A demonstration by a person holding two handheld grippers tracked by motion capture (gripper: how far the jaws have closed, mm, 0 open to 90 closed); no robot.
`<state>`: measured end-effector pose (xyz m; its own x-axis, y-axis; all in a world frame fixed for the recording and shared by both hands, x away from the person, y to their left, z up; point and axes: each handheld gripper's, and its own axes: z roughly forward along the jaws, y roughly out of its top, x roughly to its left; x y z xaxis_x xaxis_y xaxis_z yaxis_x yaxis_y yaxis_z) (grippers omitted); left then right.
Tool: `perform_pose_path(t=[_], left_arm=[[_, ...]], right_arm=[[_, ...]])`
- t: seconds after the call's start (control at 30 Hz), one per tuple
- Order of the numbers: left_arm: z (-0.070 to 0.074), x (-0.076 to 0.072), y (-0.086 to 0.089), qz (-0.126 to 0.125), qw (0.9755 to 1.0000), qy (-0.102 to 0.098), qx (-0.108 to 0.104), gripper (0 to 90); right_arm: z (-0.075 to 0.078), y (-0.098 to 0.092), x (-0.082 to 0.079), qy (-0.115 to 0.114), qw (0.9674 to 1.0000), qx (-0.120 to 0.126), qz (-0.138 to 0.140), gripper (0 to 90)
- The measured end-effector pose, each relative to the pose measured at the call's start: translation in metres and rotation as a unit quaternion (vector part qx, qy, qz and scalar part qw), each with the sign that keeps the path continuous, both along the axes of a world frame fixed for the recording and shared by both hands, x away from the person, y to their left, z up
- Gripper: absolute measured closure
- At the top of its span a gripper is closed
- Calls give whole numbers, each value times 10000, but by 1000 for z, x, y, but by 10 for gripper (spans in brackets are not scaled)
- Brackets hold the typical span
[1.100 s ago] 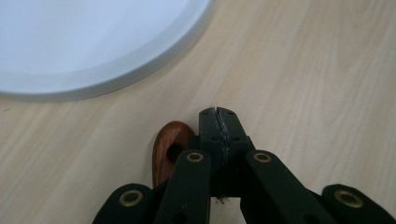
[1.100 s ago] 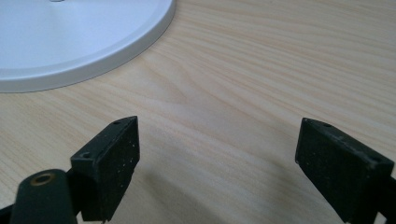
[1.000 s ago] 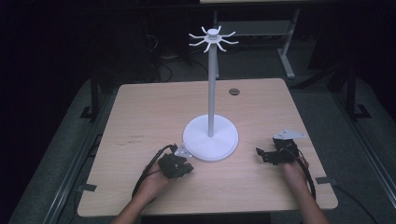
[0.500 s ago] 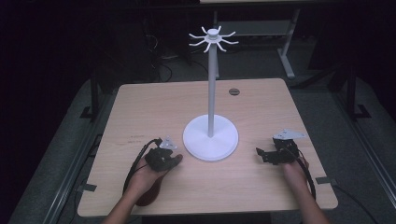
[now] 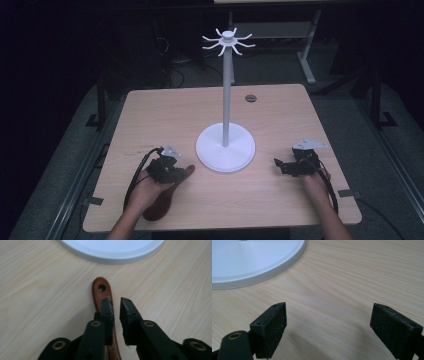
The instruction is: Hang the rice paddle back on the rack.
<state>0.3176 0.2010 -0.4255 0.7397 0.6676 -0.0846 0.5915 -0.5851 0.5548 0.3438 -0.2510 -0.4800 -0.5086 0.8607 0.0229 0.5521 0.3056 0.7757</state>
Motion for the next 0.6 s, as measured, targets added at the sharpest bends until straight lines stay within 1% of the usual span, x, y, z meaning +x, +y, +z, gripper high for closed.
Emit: perform_pose_path(t=[0.03, 0.1, 0.13, 0.17, 0.2, 0.23, 0.33, 0.37, 0.4, 0.43, 0.5, 0.53, 0.6], left_arm=[[1, 0, 2, 74, 9999, 77, -14, 752], [2, 0, 7, 160, 9997, 203, 45, 724], [3, 0, 9, 175, 9994, 290, 104, 707], [3, 0, 10, 214, 9991, 330, 151, 683], [3, 0, 11, 232, 9987, 386, 243, 666], [4, 0, 12, 222, 9984, 424, 304, 655], [3, 0, 13, 263, 9967, 646, 409, 611], [4, 1, 13, 159, 9960, 675, 563, 599], [4, 0, 12, 178, 9960, 658, 581, 597], [4, 1, 11, 211, 9953, 717, 620, 597], [5, 1, 8, 210, 9950, 722, 659, 594], [5, 2, 6, 169, 9941, 757, 752, 594], [5, 3, 1, 166, 9928, 819, 855, 594]], right_arm=[[0, 0, 0, -2, 10000, 5, 0, 132], [0, -1, 0, 6, 10000, 20, -11, 132], [0, -1, 0, 8, 10000, 24, -12, 132], [0, -1, 0, 8, 10000, 23, -13, 132], [0, -1, 0, 5, 10000, 20, -13, 132], [0, 0, 0, 2, 10000, 16, -14, 132], [0, 0, 0, 2, 10000, 12, -9, 132], [0, 0, 0, 2, 10000, 13, -8, 132], [0, 0, 0, 2, 10000, 16, -11, 132], [0, 0, 0, 4, 10000, 17, -14, 132], [0, 0, 0, 4, 10000, 14, -10, 132], [0, 0, 0, 5, 10000, 12, -8, 132], [0, 0, 0, 10, 10000, 9, -6, 132]])
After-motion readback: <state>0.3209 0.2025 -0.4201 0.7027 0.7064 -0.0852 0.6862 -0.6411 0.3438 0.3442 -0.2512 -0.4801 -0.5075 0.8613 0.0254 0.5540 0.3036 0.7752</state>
